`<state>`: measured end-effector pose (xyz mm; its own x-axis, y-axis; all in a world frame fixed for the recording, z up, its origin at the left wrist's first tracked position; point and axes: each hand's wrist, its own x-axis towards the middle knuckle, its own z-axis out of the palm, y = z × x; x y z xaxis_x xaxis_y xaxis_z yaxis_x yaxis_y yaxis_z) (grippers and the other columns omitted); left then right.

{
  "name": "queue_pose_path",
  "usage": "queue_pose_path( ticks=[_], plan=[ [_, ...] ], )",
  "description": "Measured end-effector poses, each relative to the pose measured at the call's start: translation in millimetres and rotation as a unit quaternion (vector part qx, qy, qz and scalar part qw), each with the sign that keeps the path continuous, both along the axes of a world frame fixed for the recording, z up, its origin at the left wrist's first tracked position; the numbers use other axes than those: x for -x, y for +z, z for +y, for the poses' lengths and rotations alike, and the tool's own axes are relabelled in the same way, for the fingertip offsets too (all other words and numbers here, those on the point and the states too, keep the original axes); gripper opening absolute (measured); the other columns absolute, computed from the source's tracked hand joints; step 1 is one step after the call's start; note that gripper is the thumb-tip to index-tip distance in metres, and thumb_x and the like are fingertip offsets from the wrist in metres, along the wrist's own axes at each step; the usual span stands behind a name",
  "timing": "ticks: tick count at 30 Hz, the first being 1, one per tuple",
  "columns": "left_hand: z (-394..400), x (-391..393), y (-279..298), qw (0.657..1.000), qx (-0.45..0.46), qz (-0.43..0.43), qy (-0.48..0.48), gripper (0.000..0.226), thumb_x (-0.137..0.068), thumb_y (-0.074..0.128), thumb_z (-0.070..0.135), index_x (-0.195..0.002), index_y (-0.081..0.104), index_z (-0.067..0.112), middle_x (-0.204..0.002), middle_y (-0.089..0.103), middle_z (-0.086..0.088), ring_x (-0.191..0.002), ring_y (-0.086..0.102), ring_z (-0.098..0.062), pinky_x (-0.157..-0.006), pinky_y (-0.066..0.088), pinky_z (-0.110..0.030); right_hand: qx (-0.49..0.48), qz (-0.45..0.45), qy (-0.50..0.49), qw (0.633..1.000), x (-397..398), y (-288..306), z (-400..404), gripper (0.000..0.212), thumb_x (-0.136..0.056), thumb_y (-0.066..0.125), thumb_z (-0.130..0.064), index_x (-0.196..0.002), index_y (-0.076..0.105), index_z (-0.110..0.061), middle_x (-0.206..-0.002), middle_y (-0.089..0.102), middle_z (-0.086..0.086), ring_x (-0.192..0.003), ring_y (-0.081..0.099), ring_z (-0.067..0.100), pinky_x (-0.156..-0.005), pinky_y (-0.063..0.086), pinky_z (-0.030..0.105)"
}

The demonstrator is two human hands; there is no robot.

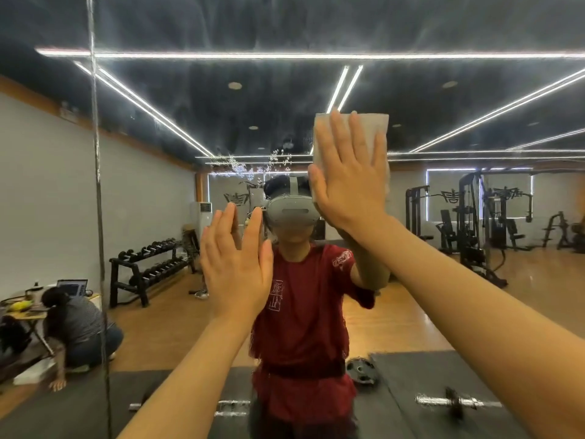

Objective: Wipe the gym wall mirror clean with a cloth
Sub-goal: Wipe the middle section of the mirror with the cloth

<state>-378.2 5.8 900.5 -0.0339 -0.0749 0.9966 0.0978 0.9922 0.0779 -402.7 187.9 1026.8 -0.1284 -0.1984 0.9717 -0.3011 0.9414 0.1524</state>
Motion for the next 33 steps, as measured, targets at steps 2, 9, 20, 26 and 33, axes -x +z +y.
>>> queue_pose_path(
  ticks=[2, 9, 20, 26, 33],
  plan=[
    [0, 0, 0, 1.000, 0.000, -0.002, 0.003, 0.049, -0.098, 0.039, 0.036, -0.146, 0.037, 0.023, -0.152, 0.031, -0.018, -0.142, 0.024, -0.035, -0.113, 0.024, -0.054, 0.008, 0.004, -0.004, 1.000, 2, -8, -2, 0.065, -0.100, 0.023, -0.045, -0.158, 0.013, -0.018, -0.165, 0.009, 0.008, -0.152, 0.003, 0.029, -0.120, 0.004, 0.057],
    [0, 1, -1, 1.000, 0.001, 0.004, 0.006, 0.050, -0.099, 0.039, 0.036, -0.147, 0.037, 0.022, -0.152, 0.031, -0.019, -0.142, 0.024, -0.035, -0.114, 0.024, -0.054, -0.077, -0.006, -0.014, 0.997, -7, -204, 13, 0.067, -0.095, 0.043, -0.041, -0.155, 0.025, -0.015, -0.164, 0.014, 0.010, -0.150, 0.012, 0.035, -0.117, 0.012, 0.064],
    [3, 1, -1, 1.000, 0.001, 0.006, 0.014, 0.050, -0.099, 0.039, 0.036, -0.147, 0.035, 0.022, -0.152, 0.033, -0.020, -0.142, 0.026, -0.036, -0.114, 0.024, -0.053, 0.083, 0.012, 0.000, 0.996, 4, -6, 5, 0.065, -0.101, 0.026, -0.044, -0.158, 0.010, -0.018, -0.165, 0.005, 0.007, -0.152, 0.001, 0.030, -0.119, 0.004, 0.058],
    [1, 1, -1, 1.000, 0.001, 0.000, 0.008, 0.050, -0.099, 0.039, 0.037, -0.148, 0.035, 0.024, -0.153, 0.031, -0.019, -0.142, 0.027, -0.037, -0.115, 0.023, -0.054, -0.199, 0.065, -0.014, 0.978, 2, -53, 15, 0.063, -0.101, 0.027, -0.047, -0.157, 0.022, -0.018, -0.163, 0.016, 0.009, -0.151, 0.011, 0.031, -0.119, 0.010, 0.059],
    [6, 0, 0, 1.000, -0.008, -0.001, 0.009, 0.051, -0.097, 0.039, 0.035, -0.146, 0.036, 0.022, -0.152, 0.031, -0.020, -0.141, 0.025, -0.037, -0.112, 0.026, -0.058, 0.124, 0.003, 0.000, 0.992, 6, 19, 28, 0.067, -0.099, 0.022, -0.044, -0.158, 0.006, -0.016, -0.165, 0.002, 0.008, -0.152, -0.002, 0.031, -0.119, 0.005, 0.060]
  ],
)
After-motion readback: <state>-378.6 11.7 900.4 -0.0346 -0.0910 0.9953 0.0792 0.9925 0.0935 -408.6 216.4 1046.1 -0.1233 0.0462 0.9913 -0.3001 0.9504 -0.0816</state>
